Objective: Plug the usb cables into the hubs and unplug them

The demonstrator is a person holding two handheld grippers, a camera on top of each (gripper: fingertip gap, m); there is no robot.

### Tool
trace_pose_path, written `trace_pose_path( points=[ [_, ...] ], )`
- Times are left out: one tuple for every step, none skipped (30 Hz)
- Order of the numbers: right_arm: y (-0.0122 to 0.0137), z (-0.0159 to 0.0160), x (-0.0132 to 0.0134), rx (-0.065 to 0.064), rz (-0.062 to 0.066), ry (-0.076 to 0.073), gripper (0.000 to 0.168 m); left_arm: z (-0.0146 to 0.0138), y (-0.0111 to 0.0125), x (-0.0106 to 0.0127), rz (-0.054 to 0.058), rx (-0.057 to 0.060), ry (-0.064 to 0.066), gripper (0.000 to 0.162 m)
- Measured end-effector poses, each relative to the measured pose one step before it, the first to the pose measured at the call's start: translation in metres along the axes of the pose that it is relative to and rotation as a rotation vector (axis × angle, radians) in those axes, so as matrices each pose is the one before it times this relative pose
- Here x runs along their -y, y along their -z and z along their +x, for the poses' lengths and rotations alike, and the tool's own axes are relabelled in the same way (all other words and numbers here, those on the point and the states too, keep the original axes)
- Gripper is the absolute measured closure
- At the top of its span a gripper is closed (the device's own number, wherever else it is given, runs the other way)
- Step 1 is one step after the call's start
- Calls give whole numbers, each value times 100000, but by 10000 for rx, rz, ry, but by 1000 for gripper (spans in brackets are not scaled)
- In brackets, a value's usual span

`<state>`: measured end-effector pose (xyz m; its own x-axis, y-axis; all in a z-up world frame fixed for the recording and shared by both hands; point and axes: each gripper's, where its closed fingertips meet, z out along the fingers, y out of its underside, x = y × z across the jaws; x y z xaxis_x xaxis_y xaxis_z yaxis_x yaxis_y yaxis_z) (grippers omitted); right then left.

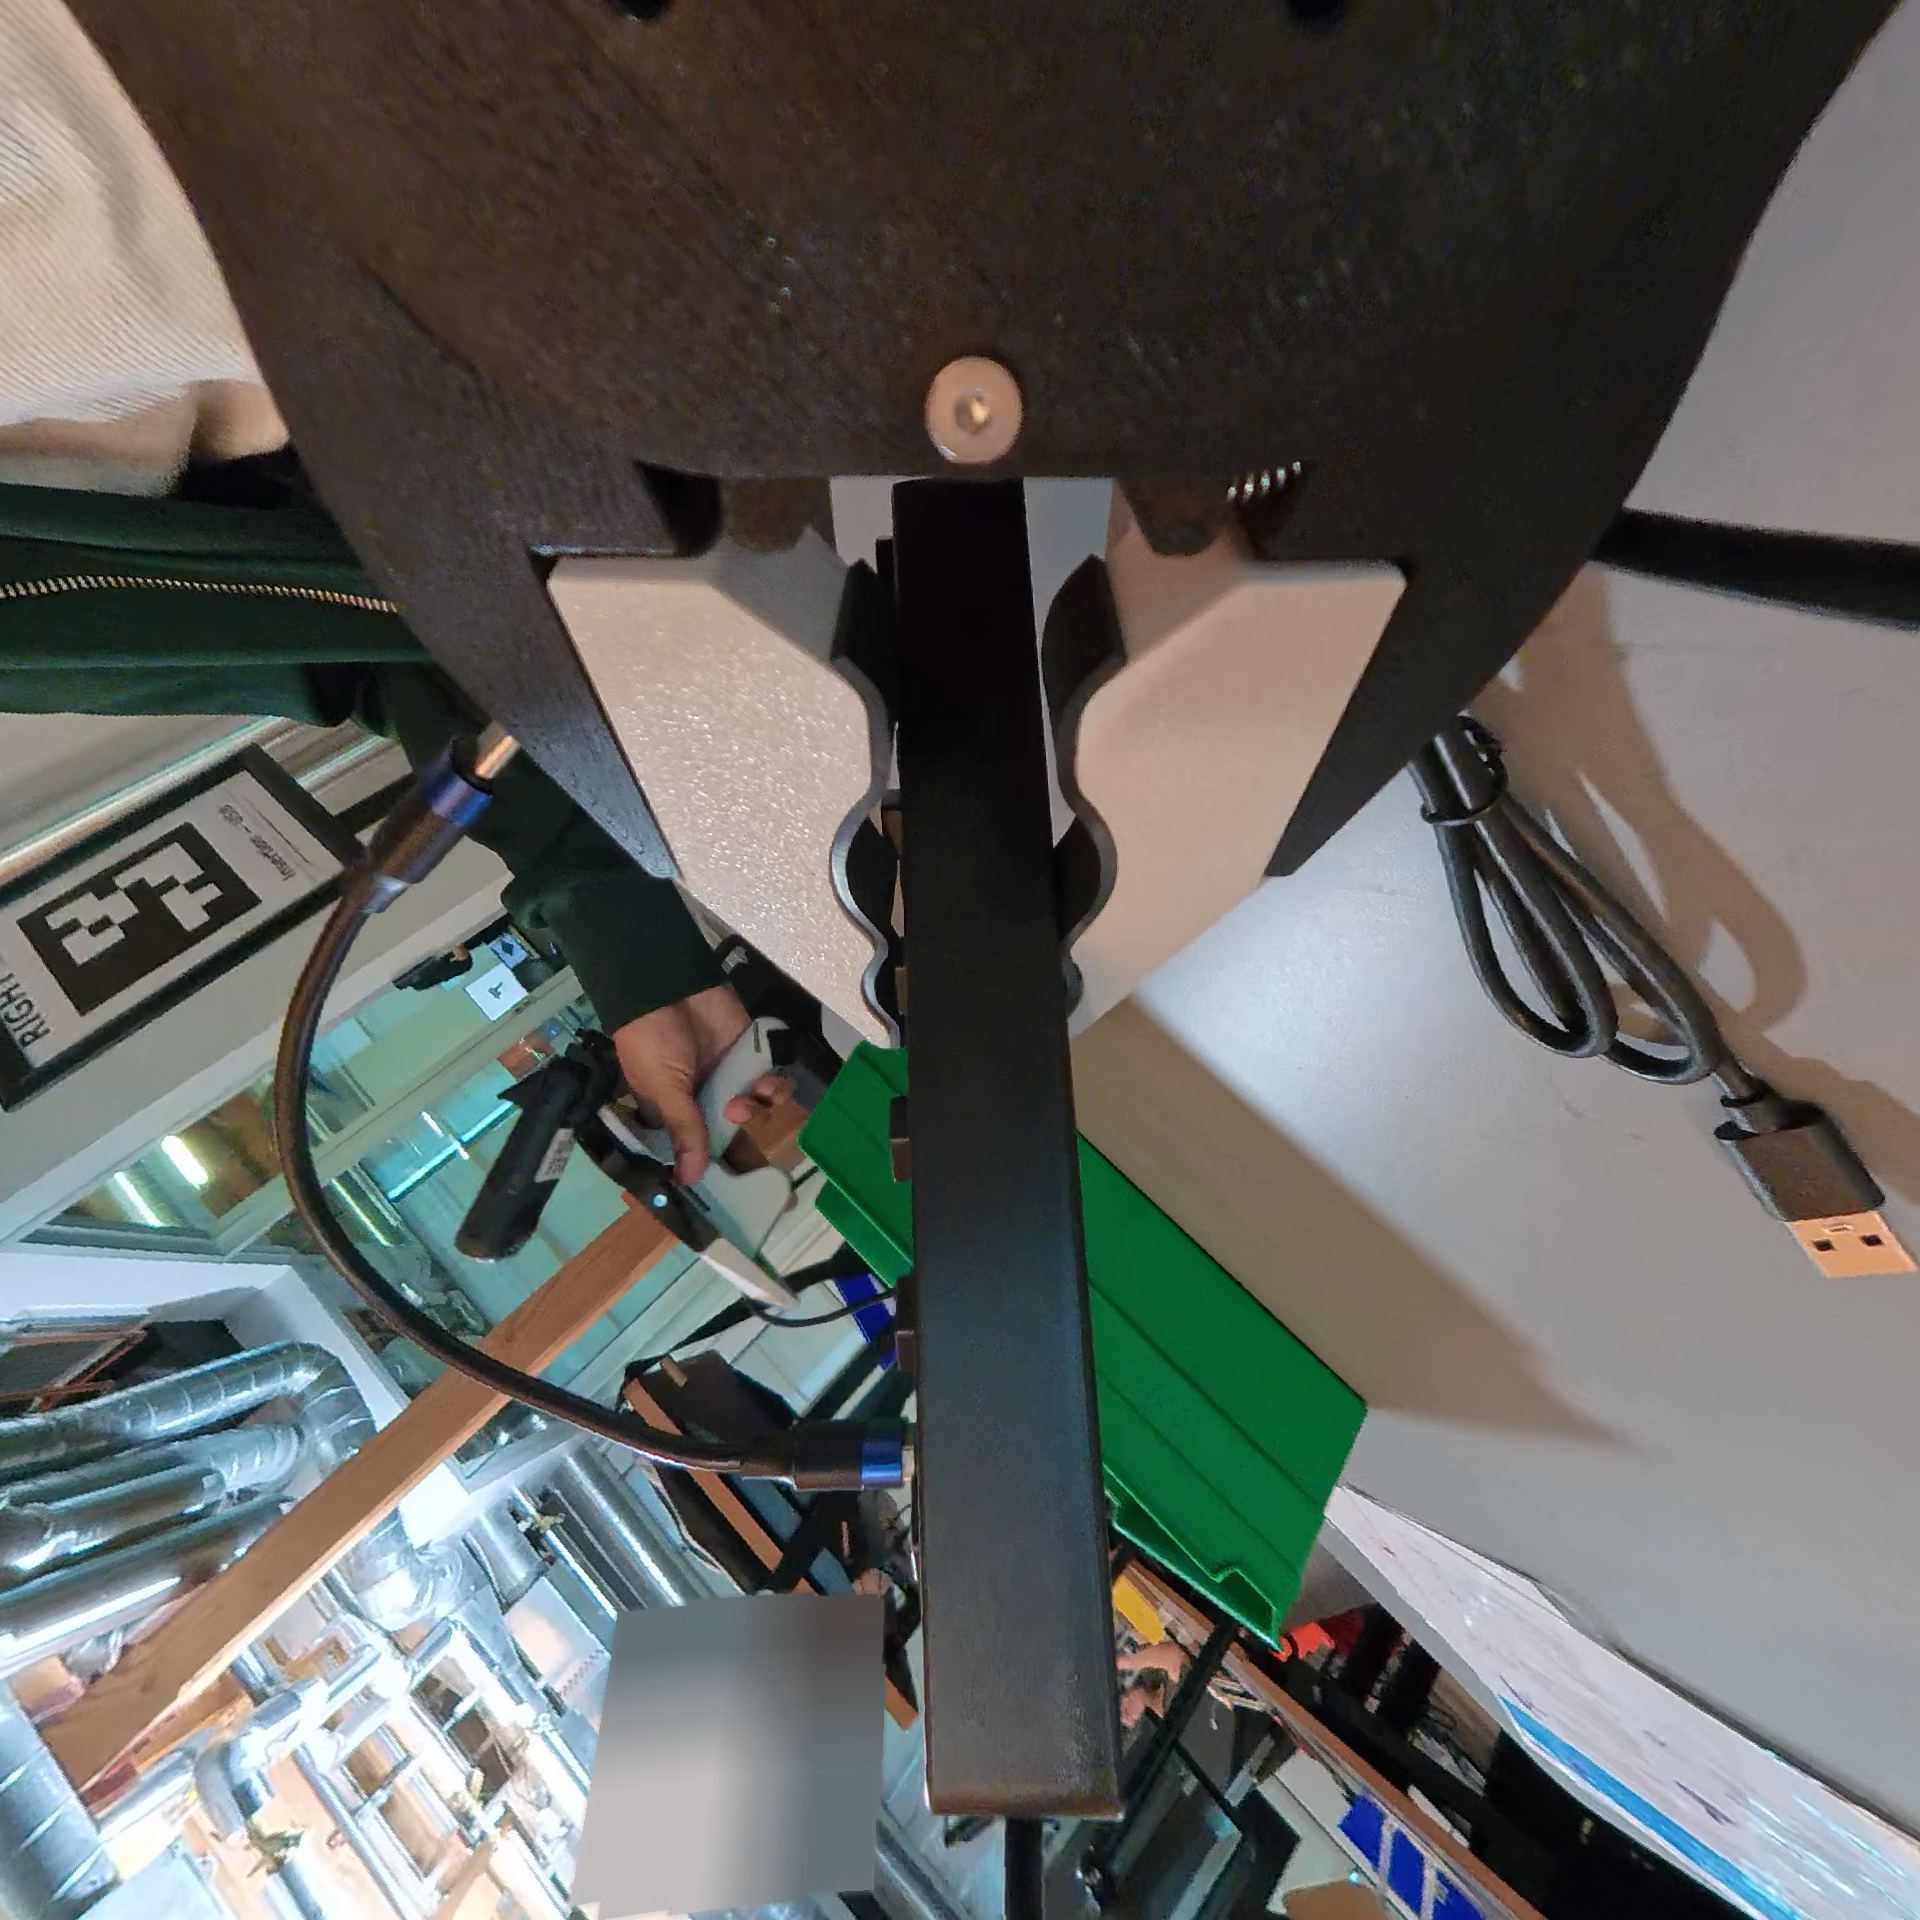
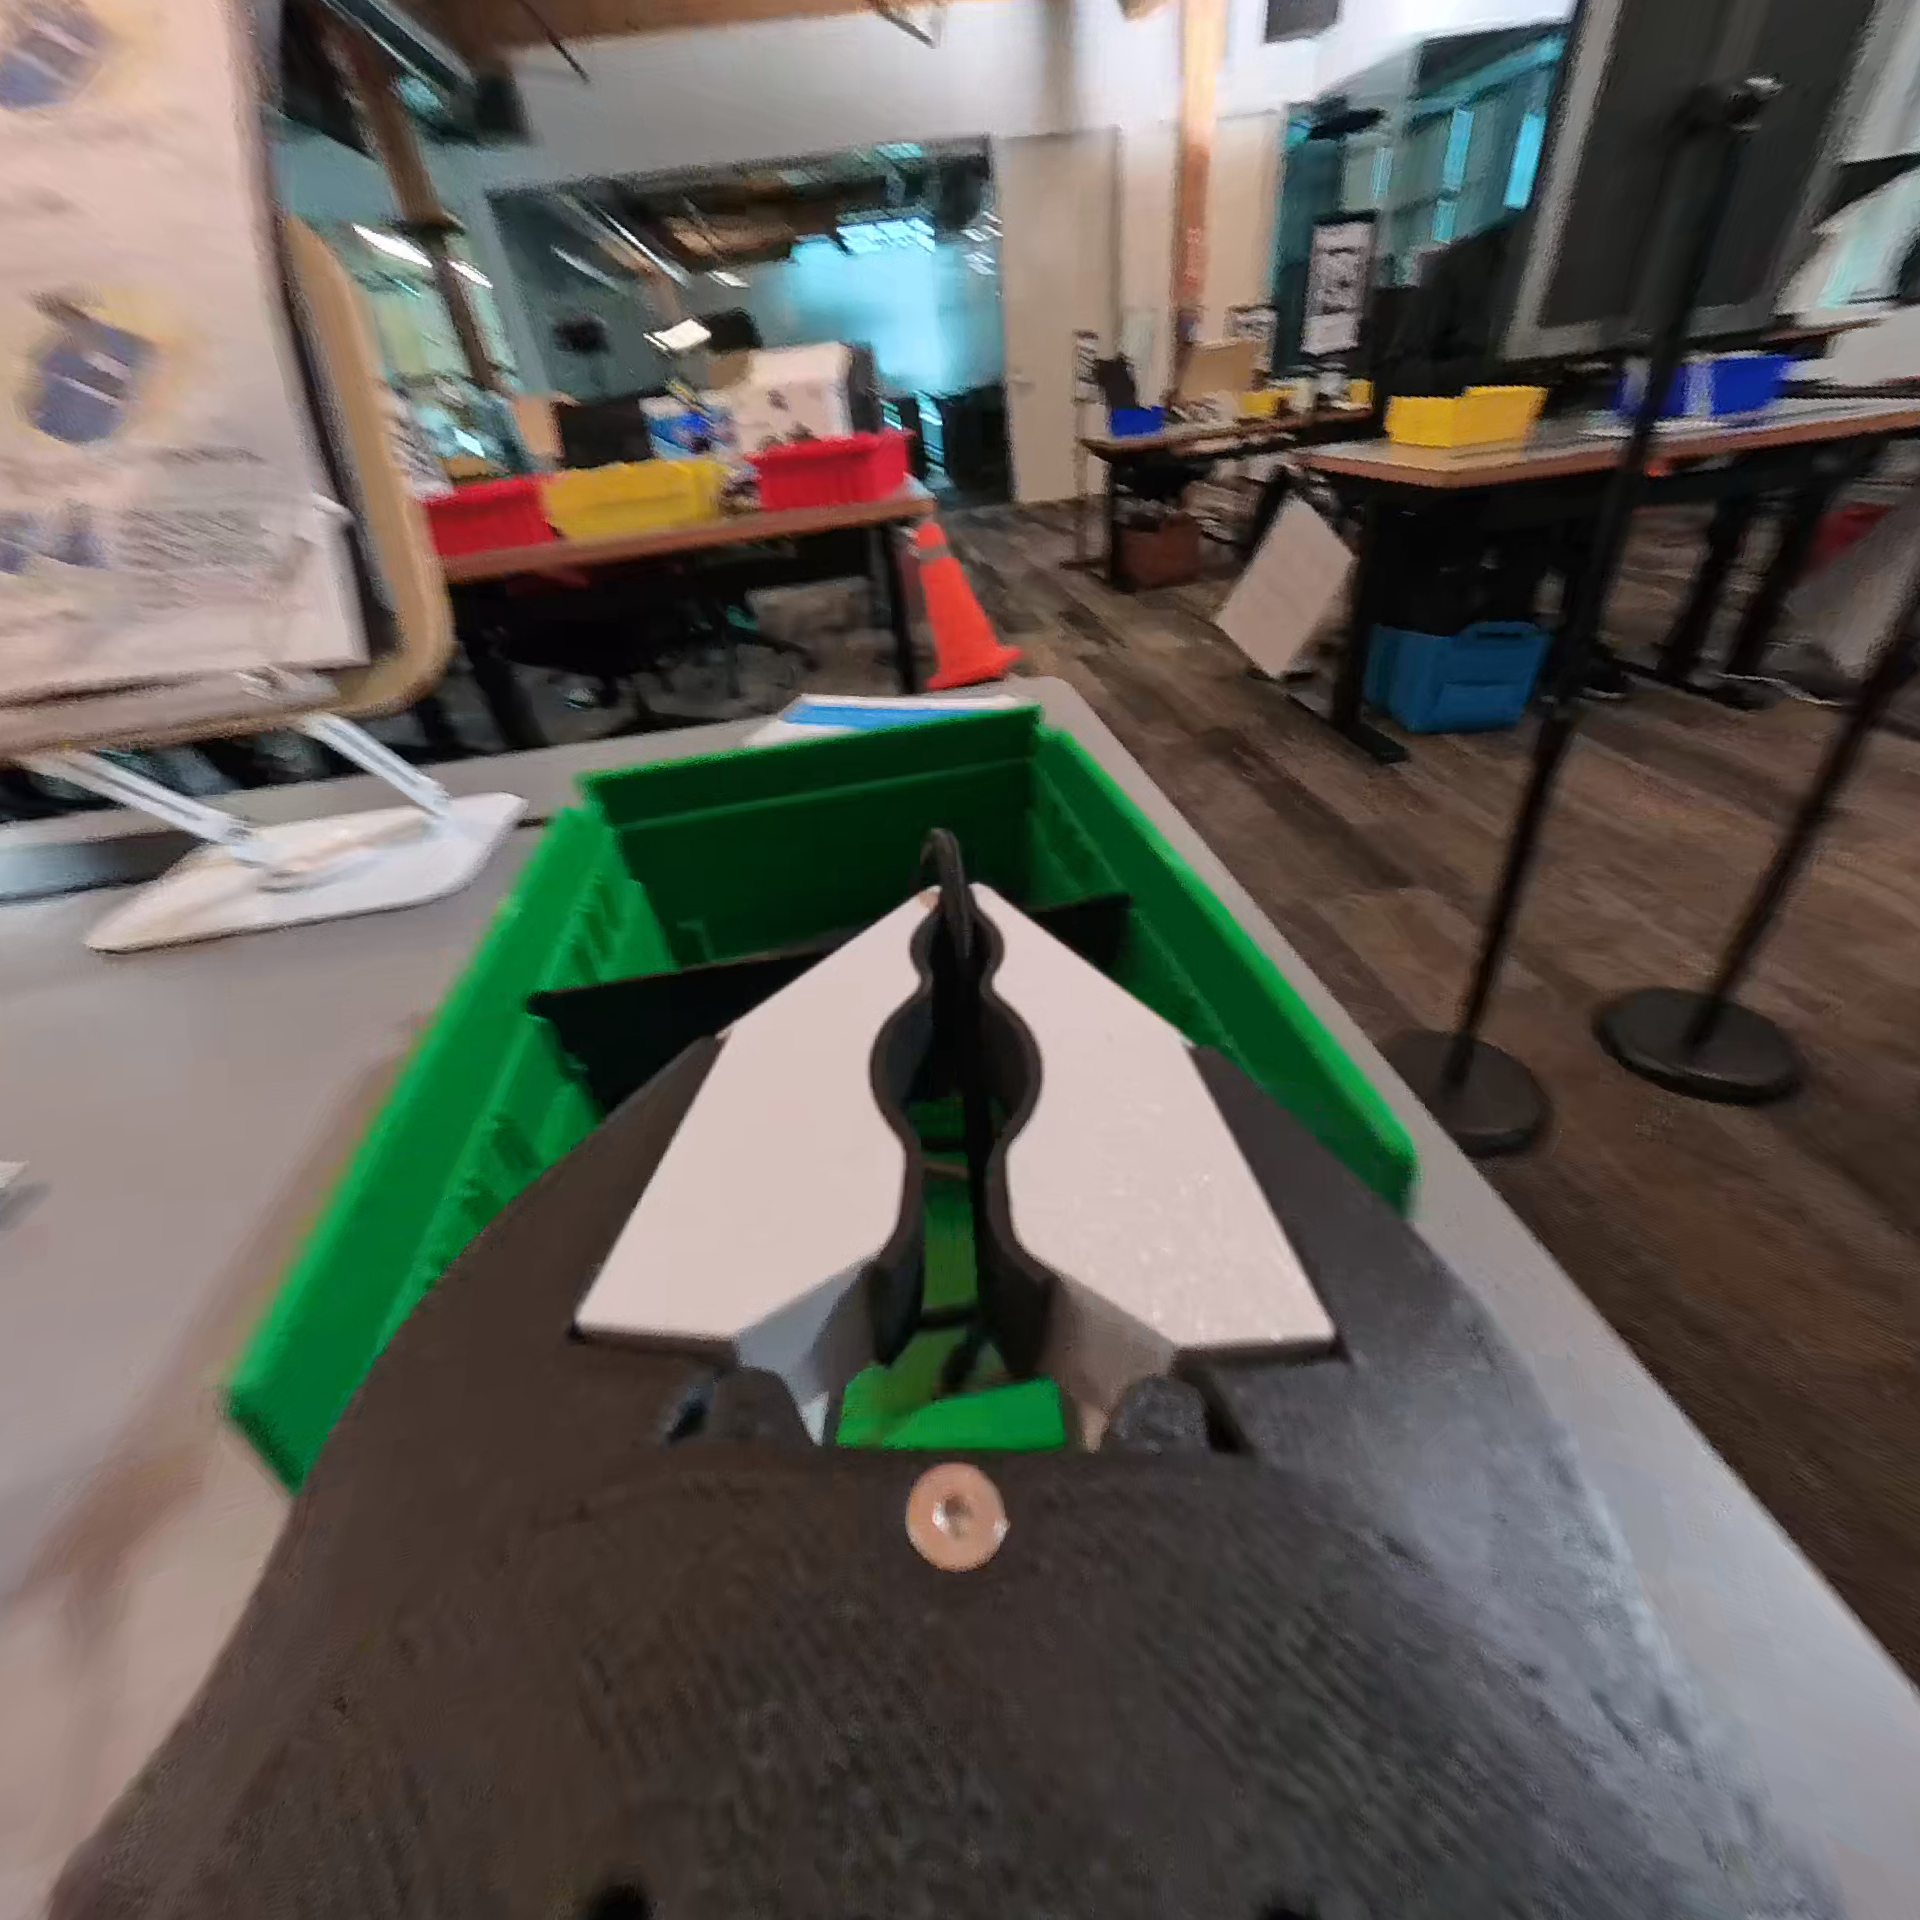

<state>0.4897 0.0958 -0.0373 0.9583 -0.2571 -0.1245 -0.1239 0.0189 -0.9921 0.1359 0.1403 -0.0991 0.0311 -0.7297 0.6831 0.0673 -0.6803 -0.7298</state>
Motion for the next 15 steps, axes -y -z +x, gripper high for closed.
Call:
trace_pose_path(
  points=[
    [62,-1062,501,478,213,-317,168,-44,37,70,25,-17,58,140],
    [10,-708,372,267,167,-266,168,-34,38,56,24,-34,98,140],
    [-31,-256,241,23,137,-196,168,-73,46,72,59,-9,102,140],
    [-54,-5,41,-54,62,-154,168,-54,41,85,66,-11,105,140],
    [-73,-78,-74,84,17,-178,168,-38,43,84,65,-8,94,140],
    [-50,-220,-27,239,52,-254,168,-53,49,103,71,11,60,140],
    [-31,-315,53,289,77,-304,168,-31,42,67,37,3,34,140],
    [-33,-453,53,335,46,-284,168,-34,28,22,-2,0,21,140],
    [-71,-676,-26,390,-26,-198,168,-34,1,4,-3,13,6,140],
    [-99,-837,-134,408,-84,-71,168,-23,6,4,7,11,-1,140],
    [-149,-969,-201,408,-111,66,168,5,-18,-16,0,-3,2,140],
    [-186,-1095,-245,430,-121,183,168,21,-31,-48,-26,-16,6,139],
    [-193,-1078,-278,387,-137,275,168,7,-31,-75,-39,-12,6,140],
    [-202,-761,-291,185,-152,377,168,3,-30,-61,-25,3,0,139],
    [-180,-309,-372,-50,-199,467,168,-3,-15,-29,-4,6,-2,139]
  ],
)
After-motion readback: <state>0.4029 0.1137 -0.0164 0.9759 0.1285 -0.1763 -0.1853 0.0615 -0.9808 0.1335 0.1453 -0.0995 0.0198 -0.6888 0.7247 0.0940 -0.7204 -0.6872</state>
